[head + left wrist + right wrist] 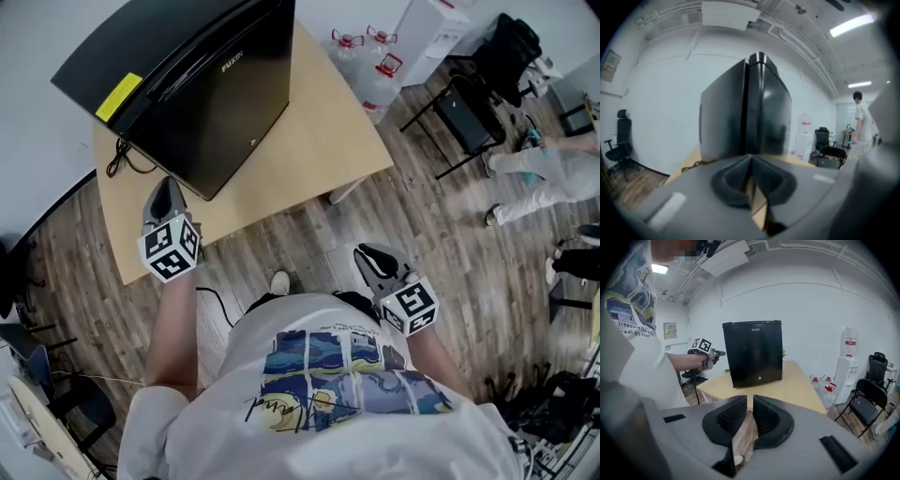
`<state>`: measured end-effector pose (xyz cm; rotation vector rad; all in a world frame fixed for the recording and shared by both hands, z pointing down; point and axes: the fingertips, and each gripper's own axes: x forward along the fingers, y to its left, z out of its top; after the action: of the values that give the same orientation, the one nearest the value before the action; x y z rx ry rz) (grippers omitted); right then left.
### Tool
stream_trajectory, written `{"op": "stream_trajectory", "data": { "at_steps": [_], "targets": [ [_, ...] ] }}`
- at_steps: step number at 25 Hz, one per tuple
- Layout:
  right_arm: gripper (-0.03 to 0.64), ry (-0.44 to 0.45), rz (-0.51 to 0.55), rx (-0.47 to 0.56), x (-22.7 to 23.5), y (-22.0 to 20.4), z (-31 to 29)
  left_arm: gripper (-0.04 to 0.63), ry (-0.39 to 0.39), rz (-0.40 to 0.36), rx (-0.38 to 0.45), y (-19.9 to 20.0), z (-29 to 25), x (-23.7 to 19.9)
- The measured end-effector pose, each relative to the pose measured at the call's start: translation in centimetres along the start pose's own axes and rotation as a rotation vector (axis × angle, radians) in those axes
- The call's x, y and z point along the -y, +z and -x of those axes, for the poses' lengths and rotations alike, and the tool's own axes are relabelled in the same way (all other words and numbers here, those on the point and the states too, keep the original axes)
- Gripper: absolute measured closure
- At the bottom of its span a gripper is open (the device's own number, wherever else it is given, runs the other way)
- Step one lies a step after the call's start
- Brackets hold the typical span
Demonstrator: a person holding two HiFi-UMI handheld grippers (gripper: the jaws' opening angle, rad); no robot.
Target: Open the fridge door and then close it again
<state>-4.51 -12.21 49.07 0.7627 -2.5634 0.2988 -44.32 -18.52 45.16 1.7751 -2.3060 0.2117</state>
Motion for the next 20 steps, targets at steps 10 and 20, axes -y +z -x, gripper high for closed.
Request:
{"op": "stream_trajectory", "data": {
  "at_steps": [10, 20],
  "targets": [
    [0.58, 0.126, 0.078, -0.002, 4.3, -1.8, 4.8, 0.588, -0.06, 0.083, -0.048, -3.5, 7.4, 10.1],
    [0.586, 0.294, 0.152, -0.002, 6.0, -5.4, 9.2, 0.588, -0.357, 0.023, -0.138, -9.2, 18.0, 28.6]
  ]
}}
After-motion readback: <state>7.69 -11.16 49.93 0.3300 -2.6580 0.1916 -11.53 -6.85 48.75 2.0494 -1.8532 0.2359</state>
